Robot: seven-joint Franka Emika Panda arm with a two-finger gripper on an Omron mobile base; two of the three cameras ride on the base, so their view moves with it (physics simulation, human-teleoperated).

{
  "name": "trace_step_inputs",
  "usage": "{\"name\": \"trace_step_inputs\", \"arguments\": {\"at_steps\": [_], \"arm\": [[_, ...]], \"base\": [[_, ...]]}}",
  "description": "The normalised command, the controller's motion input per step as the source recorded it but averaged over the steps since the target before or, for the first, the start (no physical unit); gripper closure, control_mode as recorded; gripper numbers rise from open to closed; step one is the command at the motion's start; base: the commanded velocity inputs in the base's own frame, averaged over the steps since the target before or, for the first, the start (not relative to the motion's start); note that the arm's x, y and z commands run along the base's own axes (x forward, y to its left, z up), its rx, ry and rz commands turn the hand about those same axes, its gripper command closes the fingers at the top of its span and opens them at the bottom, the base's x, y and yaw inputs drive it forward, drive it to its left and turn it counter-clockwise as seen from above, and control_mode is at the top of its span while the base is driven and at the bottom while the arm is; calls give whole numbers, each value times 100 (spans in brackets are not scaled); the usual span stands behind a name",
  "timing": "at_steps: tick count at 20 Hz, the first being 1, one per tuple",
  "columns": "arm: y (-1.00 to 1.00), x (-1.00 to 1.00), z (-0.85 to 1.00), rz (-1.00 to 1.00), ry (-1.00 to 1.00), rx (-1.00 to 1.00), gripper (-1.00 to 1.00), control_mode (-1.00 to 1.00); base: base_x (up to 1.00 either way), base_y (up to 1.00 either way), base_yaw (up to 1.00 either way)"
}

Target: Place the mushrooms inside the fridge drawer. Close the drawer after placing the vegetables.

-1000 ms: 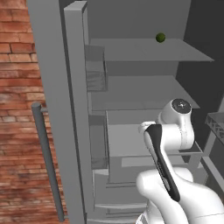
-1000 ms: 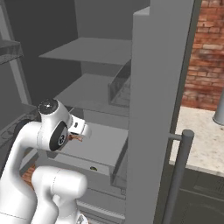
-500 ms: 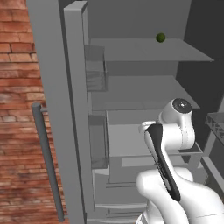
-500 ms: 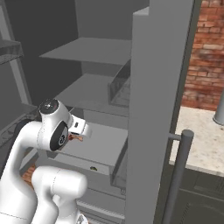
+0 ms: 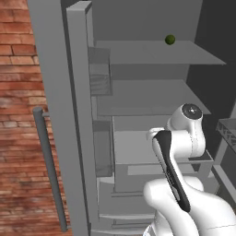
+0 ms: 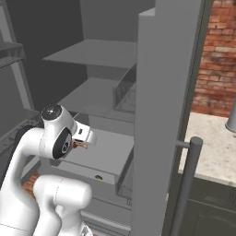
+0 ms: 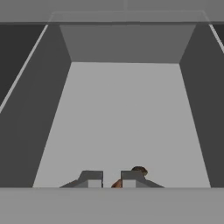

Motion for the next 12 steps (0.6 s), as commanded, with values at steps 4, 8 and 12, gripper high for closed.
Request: {"name": "trace_step_inputs", "arguments": {"at_steps": [4,8,12], "arm": [[0,0,0,0,0,0,100,100],[0,0,0,0,0,0,100,100],[0,0,0,0,0,0,100,100]], "base": [[15,-61,0],[15,-61,0],[22,-39,0]]}}
